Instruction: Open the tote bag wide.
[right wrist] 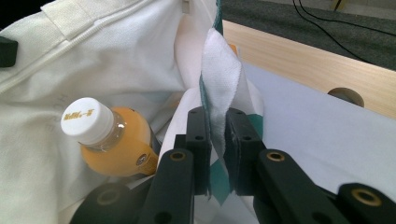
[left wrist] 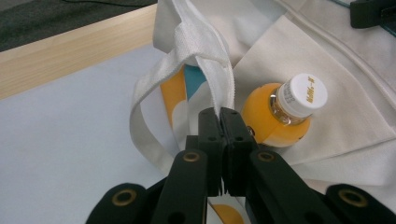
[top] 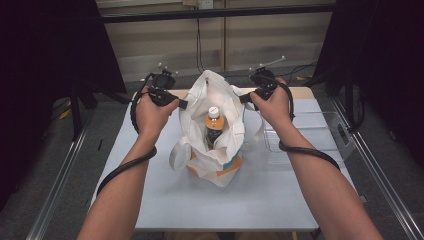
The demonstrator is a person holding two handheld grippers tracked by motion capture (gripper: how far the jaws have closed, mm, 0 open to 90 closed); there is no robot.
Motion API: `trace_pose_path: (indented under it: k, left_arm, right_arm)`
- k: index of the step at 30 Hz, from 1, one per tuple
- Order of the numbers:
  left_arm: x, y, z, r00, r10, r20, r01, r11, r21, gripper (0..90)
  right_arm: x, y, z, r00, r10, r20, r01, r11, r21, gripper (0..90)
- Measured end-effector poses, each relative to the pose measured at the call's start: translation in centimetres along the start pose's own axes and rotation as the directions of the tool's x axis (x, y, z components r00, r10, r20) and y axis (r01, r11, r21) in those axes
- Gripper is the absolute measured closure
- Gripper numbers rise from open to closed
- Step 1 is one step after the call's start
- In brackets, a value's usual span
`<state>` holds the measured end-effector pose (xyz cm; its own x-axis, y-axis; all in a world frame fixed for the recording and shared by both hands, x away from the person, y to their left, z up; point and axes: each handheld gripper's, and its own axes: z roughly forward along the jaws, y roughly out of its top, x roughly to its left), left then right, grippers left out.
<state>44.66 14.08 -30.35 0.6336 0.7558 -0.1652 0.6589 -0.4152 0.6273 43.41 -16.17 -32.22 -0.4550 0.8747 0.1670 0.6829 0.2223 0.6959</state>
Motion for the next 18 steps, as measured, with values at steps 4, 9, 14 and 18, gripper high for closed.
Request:
trace_pose_path:
  k: [4, 9, 14, 18]
  left_arm:
    - [0.1, 0.1, 0.3, 1.0, -0.002, -0.003, 0.002, 1.0, -0.004, 88.1]
    - [0.2, 0.4, 0.6, 1.0, -0.002, -0.003, 0.002, 1.0, -0.007, 88.1]
    - [0.6, 0.5, 0.9, 0.9999, 0.0, -0.014, 0.0, 1.0, -0.002, 88.1]
    - [0.7, 0.5, 1.0, 0.9996, -0.013, -0.024, 0.013, 0.9999, -0.011, 88.1]
  right_arm:
    - [-0.2, 0.0, 0.3, 1.0, 0.006, 0.0, -0.006, 1.0, 0.002, 81.4]
    - [-0.6, 0.0, 0.8, 0.9998, 0.018, -0.003, -0.018, 1.0, 0.005, 81.6]
    - [-1.1, -0.1, 1.1, 0.9997, 0.023, -0.002, -0.023, 1.0, 0.008, 81.7]
    - [-1.5, -0.1, 1.4, 0.9995, 0.031, -0.001, -0.031, 0.999, 0.01, 81.9]
